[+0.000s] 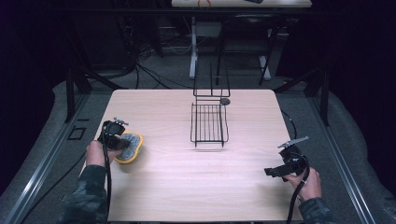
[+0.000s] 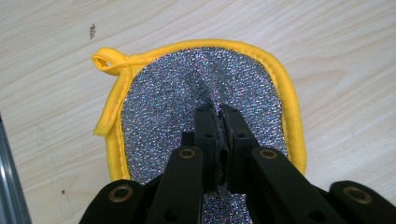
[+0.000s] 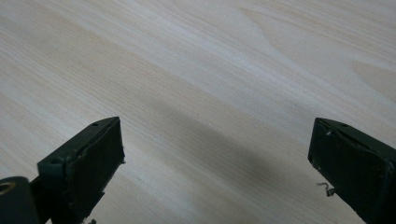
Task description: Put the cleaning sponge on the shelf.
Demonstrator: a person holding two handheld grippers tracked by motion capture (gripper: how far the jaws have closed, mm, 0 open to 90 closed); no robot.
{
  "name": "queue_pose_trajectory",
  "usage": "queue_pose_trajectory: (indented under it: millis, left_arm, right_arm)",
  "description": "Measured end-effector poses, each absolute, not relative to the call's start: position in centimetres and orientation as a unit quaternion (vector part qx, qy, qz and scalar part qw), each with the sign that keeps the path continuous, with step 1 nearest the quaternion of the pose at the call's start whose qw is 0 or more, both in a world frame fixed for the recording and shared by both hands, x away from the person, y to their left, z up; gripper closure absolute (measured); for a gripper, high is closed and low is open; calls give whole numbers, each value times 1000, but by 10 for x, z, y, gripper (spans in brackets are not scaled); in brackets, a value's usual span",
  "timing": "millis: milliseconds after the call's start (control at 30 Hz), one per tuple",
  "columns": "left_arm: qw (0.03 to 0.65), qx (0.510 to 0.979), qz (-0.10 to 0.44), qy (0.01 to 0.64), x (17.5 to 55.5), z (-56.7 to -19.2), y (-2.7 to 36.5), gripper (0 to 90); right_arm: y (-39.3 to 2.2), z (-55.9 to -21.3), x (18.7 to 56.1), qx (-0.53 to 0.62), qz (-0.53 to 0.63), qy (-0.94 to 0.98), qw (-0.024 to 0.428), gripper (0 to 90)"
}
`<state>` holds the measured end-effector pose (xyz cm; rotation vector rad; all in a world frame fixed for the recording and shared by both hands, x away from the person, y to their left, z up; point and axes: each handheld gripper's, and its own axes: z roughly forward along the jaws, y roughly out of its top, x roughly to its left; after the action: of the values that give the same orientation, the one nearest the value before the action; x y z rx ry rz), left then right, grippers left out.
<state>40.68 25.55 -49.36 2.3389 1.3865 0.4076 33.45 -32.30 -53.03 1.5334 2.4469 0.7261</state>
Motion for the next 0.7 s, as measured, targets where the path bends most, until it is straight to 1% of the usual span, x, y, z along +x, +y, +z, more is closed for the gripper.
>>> queue_pose_trajectory:
  millis: [533, 700]
  left_arm:
    - [210, 845, 127, 475, 409, -481, 244, 866]
    - [211, 848, 129, 469, 410, -477, 241, 867]
  right_arm:
    - [-323, -531, 334, 512, 244, 819, 82, 28]
    - [-323, -531, 334, 513, 245, 819, 81, 28]
